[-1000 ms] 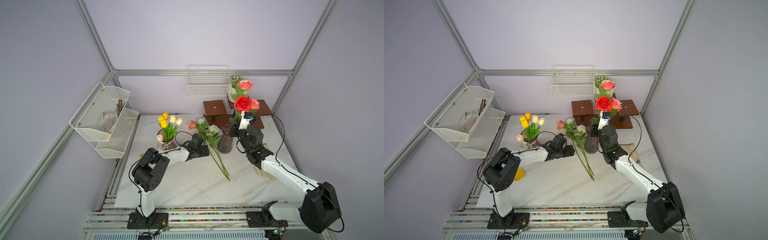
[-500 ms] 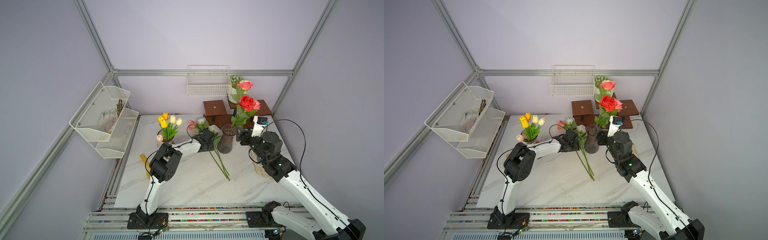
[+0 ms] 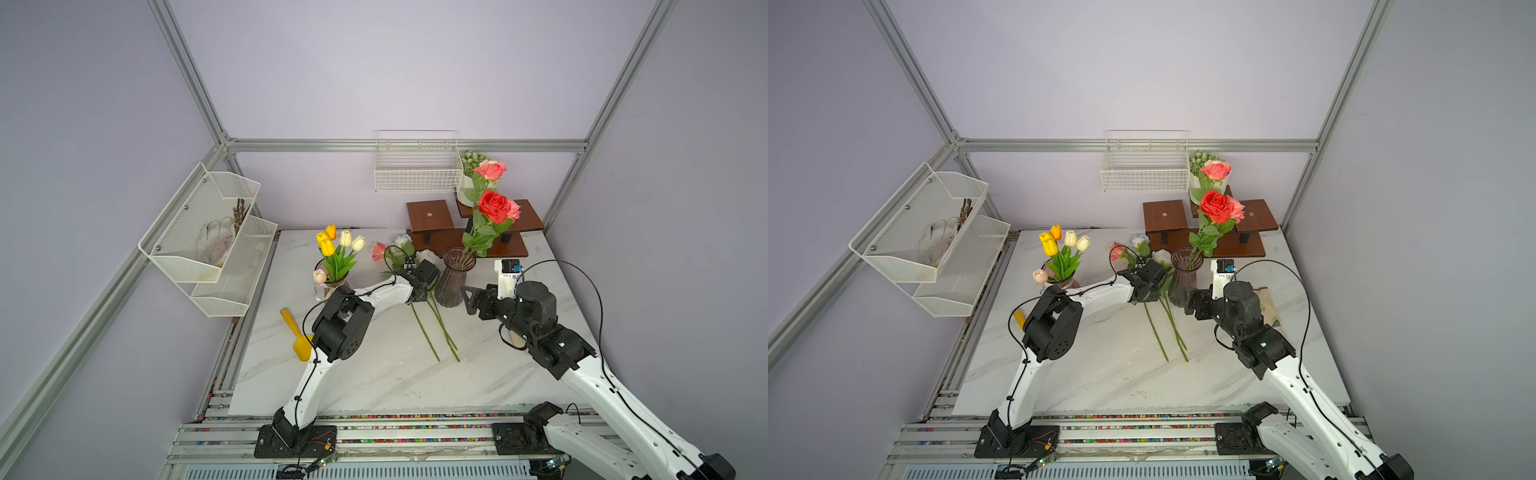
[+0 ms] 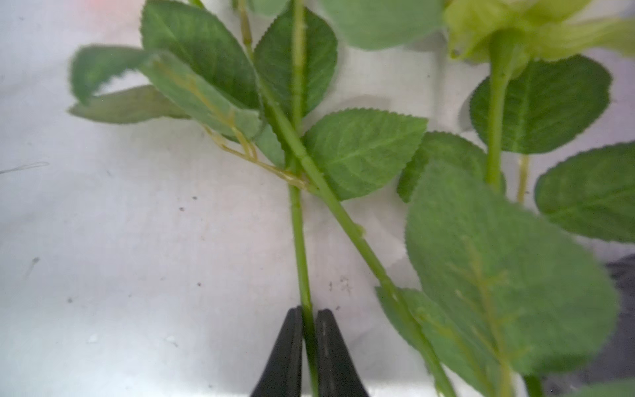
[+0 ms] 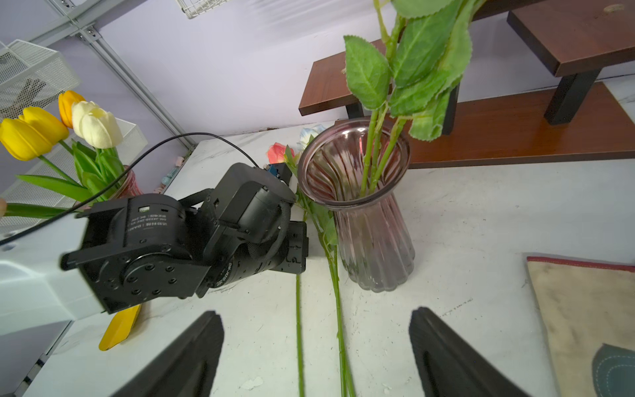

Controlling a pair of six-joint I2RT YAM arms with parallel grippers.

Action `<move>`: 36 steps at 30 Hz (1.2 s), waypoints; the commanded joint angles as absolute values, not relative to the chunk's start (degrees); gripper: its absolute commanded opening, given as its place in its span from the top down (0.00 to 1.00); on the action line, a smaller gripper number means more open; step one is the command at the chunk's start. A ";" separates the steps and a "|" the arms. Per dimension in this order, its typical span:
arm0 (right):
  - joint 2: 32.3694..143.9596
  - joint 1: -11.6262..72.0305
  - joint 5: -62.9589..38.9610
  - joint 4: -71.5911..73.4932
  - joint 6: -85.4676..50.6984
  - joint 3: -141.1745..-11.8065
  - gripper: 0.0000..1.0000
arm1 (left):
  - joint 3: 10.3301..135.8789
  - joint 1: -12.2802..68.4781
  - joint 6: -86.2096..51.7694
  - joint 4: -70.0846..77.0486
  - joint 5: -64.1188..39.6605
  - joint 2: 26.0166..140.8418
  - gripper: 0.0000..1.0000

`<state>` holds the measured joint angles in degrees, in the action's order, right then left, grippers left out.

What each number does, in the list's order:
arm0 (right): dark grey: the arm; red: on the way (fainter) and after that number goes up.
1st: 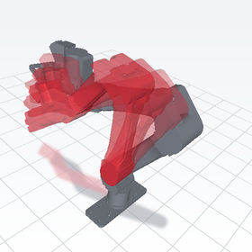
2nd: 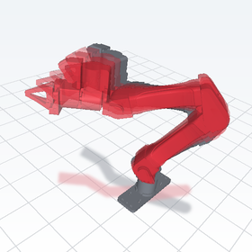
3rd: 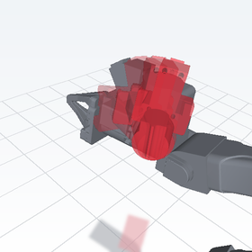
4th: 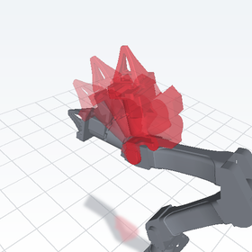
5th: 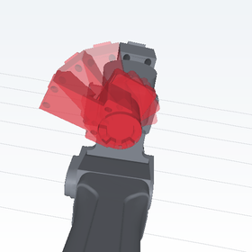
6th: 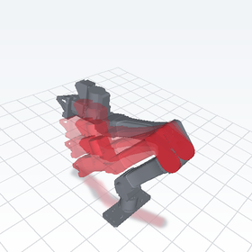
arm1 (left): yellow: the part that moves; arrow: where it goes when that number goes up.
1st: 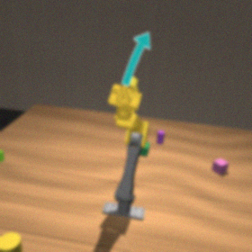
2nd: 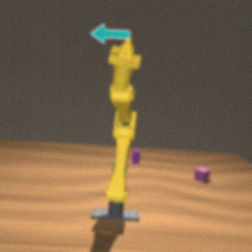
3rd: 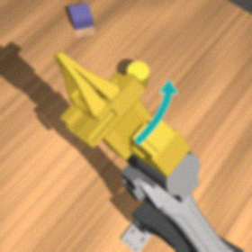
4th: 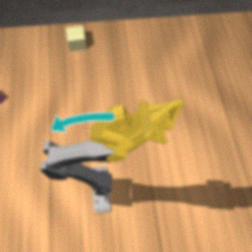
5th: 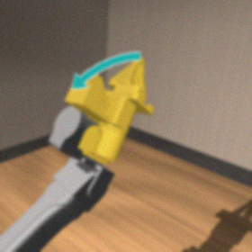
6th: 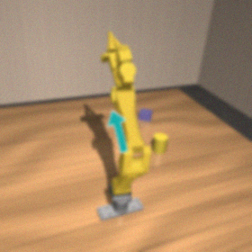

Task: Arrange the flowers in different vases according to their variety
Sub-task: Pick up the flower at the center of the board.

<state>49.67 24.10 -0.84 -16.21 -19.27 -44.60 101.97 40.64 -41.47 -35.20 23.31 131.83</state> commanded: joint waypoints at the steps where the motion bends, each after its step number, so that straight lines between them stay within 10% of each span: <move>1: 48.65 23.91 -3.57 -17.87 -19.93 -42.89 0.04 | 97.80 40.34 -42.54 -43.02 26.90 130.41 0.98; 36: 58.79 26.60 -19.08 5.26 -21.65 -31.38 0.08 | 87.73 42.43 -25.81 -22.77 24.46 87.41 1.00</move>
<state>55.29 24.88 -18.76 -1.37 -24.86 -28.47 89.47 42.02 -26.87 -29.45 26.41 91.83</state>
